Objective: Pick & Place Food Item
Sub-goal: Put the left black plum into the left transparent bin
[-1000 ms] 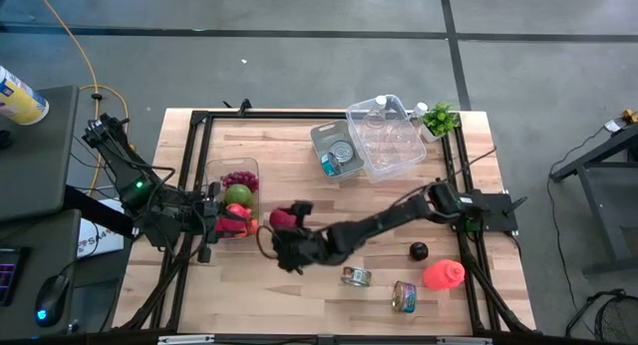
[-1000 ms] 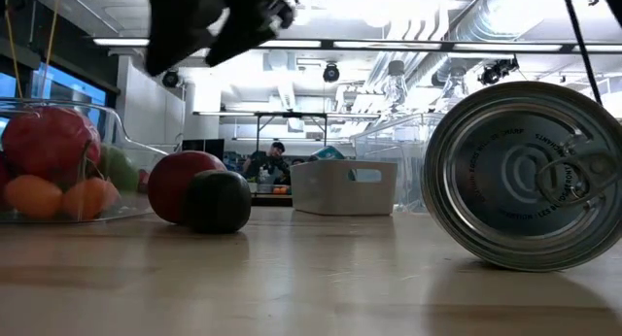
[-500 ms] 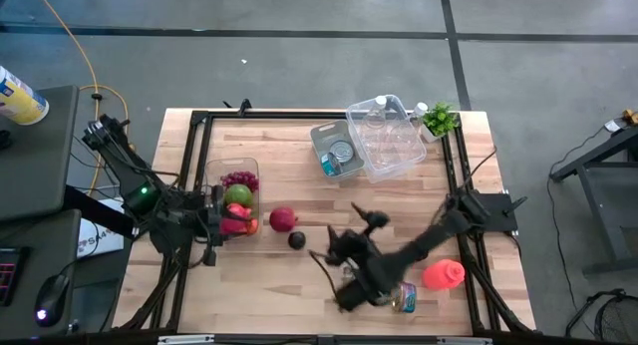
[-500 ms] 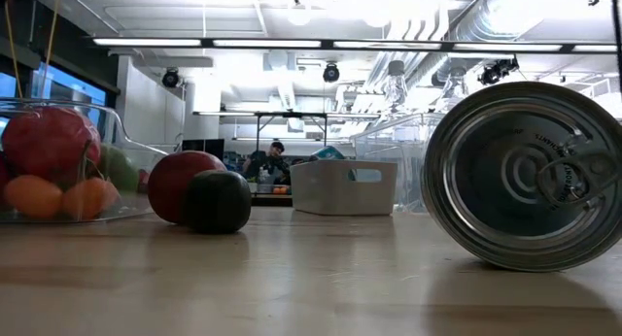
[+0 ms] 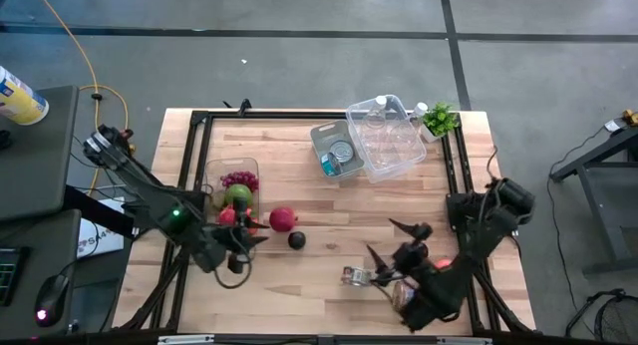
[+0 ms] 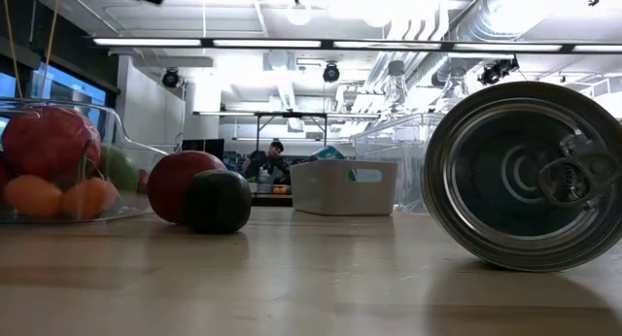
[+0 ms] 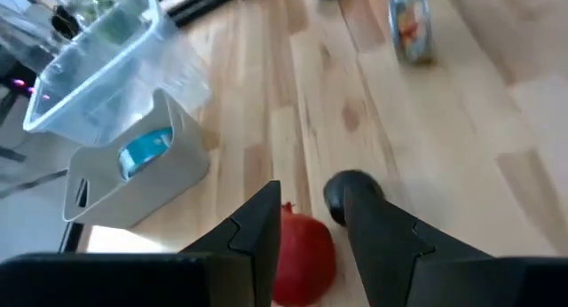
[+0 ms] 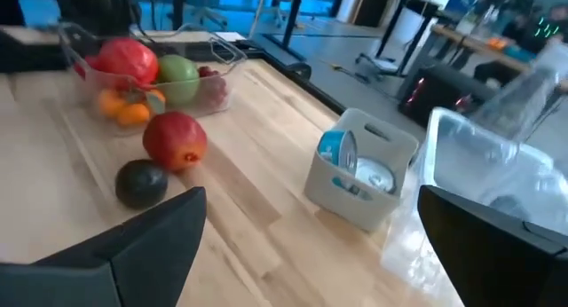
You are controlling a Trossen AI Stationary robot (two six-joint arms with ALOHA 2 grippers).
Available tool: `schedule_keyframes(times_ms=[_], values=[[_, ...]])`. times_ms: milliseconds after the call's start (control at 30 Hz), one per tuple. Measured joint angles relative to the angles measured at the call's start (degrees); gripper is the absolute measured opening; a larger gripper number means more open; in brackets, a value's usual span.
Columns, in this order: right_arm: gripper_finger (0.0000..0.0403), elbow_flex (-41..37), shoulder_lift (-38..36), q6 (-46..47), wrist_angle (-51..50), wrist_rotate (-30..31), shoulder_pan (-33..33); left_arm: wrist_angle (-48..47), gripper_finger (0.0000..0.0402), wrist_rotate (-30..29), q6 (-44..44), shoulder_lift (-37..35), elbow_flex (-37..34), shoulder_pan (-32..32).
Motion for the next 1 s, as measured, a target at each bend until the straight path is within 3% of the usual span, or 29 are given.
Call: schedule_keyframes(times_ms=[167,333,567,833,1000], values=[[0.0396,-9.8,-4.1,13.7,0.3,3.9,3.0,2.2,0.0119,4.8,3.1,3.3,0.0,3.4],[0.0396,-15.5,-4.5,21.7,0.6,6.8,4.1,6.2,0.014,11.4,8.7,5.6,0.0,7.7],[0.0396,-16.5,-4.5,22.1,0.6,6.9,3.5,9.0,0.0227,17.2,12.3,8.0,0.0,13.4],[0.0396,-16.5,-4.5,21.4,0.6,6.8,3.5,10.0,0.0346,23.3,10.1,14.9,0.0,18.6],[0.0396,-16.5,-4.5,20.4,0.6,6.7,3.5,10.8,0.0381,26.9,15.7,19.6,0.0,19.8]])
